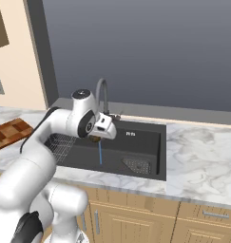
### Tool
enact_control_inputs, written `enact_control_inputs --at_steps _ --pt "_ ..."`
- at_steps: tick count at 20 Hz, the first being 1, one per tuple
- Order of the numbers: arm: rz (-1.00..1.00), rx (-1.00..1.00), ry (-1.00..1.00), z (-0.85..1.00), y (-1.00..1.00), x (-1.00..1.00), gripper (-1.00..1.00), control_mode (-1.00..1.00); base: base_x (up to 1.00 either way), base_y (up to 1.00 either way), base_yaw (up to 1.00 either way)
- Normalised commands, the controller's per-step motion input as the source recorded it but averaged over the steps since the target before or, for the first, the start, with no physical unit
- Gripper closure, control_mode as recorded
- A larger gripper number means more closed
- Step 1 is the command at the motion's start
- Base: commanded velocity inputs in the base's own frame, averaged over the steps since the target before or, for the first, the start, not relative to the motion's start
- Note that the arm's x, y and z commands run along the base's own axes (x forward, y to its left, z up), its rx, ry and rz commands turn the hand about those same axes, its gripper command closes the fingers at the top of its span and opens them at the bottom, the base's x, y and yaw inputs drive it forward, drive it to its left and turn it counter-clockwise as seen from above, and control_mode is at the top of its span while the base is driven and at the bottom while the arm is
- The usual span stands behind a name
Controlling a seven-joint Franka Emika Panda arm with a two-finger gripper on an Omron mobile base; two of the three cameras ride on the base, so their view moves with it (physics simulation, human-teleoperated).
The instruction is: Pick the kiwi from the sink and place it on the cutting board to airdry. Then turn off the sink faucet.
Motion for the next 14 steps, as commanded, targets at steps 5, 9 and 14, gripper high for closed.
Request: enact_control_inputs --at_steps 5,9,14 --pt "0.12 0.01 0.01 0.00 0.40 0.00 1.00 -1.00 0.00 0.00 0.00" --pt "0.10 0.00 0.01 0.00 0.39 0.00 1.00 -1.00 0.00 0.00 0.00" --pt "0.09 0.00 -0.01 0.00 0.43 0.01 1.00 -1.00 0.00 0.00 0.00"
